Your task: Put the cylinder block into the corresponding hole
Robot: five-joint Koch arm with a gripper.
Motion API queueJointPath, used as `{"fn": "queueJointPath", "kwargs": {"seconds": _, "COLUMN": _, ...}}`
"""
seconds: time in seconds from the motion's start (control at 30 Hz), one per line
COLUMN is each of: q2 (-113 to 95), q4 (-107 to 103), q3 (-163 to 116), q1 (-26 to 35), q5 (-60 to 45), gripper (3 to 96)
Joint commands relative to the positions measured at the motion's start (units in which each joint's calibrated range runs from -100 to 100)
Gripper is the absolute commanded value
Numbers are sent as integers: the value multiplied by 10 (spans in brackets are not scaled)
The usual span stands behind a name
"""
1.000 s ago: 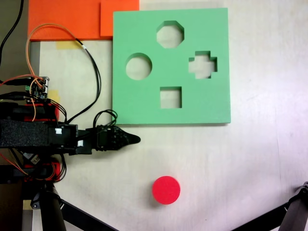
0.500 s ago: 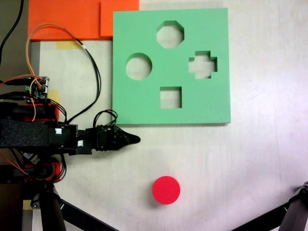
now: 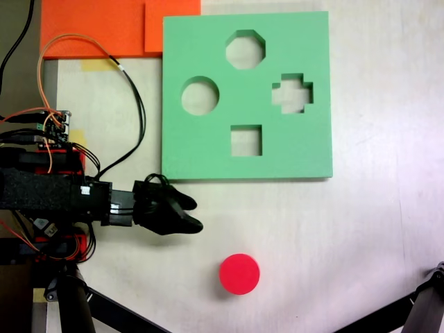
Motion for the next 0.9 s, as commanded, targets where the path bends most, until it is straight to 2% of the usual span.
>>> {"fn": "queueJointPath", "kwargs": {"seconds": 0.03, "q2": -7, "q4": 192, "q3": -10, "q1": -3, "q5": 119, "gripper": 514}}
{"fn": "queueJointPath", "kwargs": {"seconds": 0.3, "q2": -7, "q4": 288, "q3": -10, "q1": -26, "q5": 274, "gripper": 527}}
{"fn": "queueJointPath", "kwargs": {"seconds": 0.53, "q2": -7, "q4": 306, "q3": -10, "q1": -43, "q5": 294, "gripper": 764}}
{"fn": "queueJointPath", "kwargs": {"seconds": 0.6, "q2": 91, "q4": 386, "q3": -10, "q1": -50, "q5": 294, "gripper": 815}}
{"fn": "queueJointPath", "kwargs": {"seconds": 0.67, "q2": 271, "q4": 541, "q3": -10, "q1": -56, "q5": 295, "gripper": 825}}
{"fn": "queueJointPath", "kwargs": {"seconds": 0.73, "q2": 503, "q4": 691, "q3": 15, "q1": -59, "q5": 299, "gripper": 913}}
{"fn": "queueJointPath", "kwargs": {"seconds": 0.77, "q2": 566, "q4": 726, "q3": 32, "q1": -59, "q5": 303, "gripper": 952}}
{"fn": "queueJointPath", "kwargs": {"seconds": 0.9, "q2": 672, "q4": 726, "q3": 81, "q1": -66, "q5": 305, "gripper": 954}}
